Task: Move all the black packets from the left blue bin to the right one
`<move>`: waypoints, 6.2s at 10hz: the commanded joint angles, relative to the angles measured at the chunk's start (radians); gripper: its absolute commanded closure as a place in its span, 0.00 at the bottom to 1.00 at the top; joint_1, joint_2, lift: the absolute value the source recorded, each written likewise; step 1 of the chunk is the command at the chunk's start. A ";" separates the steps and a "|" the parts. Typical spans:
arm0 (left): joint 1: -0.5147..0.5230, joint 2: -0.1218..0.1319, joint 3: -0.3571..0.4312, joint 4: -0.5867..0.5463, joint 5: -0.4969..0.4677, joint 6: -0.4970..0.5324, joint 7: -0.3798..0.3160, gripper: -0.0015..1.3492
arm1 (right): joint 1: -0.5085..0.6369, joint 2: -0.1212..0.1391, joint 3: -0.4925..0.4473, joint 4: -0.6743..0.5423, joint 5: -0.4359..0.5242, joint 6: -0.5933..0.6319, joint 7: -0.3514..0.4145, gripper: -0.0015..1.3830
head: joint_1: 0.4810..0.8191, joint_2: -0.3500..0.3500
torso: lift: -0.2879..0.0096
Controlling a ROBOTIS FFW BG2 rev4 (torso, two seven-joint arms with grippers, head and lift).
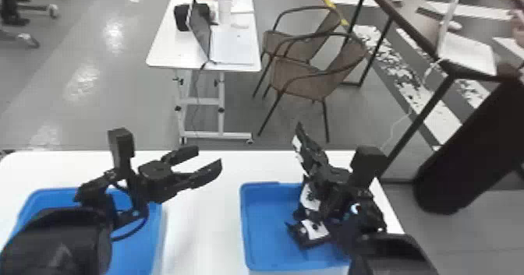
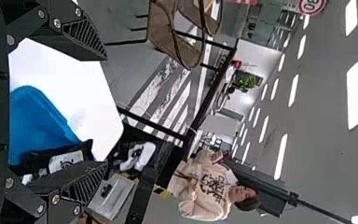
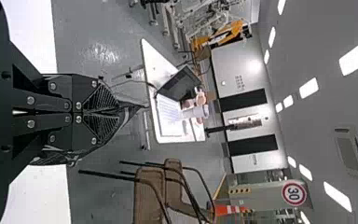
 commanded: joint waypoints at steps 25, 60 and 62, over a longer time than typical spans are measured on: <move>0.121 0.063 0.330 -0.310 -1.294 0.367 -0.474 0.23 | 0.148 -0.015 0.072 -0.171 -0.221 0.061 -0.107 0.09 | 0.63 0.74 | 0.97; -0.077 0.011 0.081 0.089 0.071 0.042 -0.207 0.89 | -0.023 -0.031 0.145 0.005 -0.246 -0.037 0.165 0.09 | 0.63 0.44 | 0.97; -0.098 -0.006 0.057 0.101 0.017 0.063 -0.204 0.89 | -0.060 -0.032 0.160 0.015 -0.236 -0.019 0.191 0.09 | 0.63 0.42 | 0.97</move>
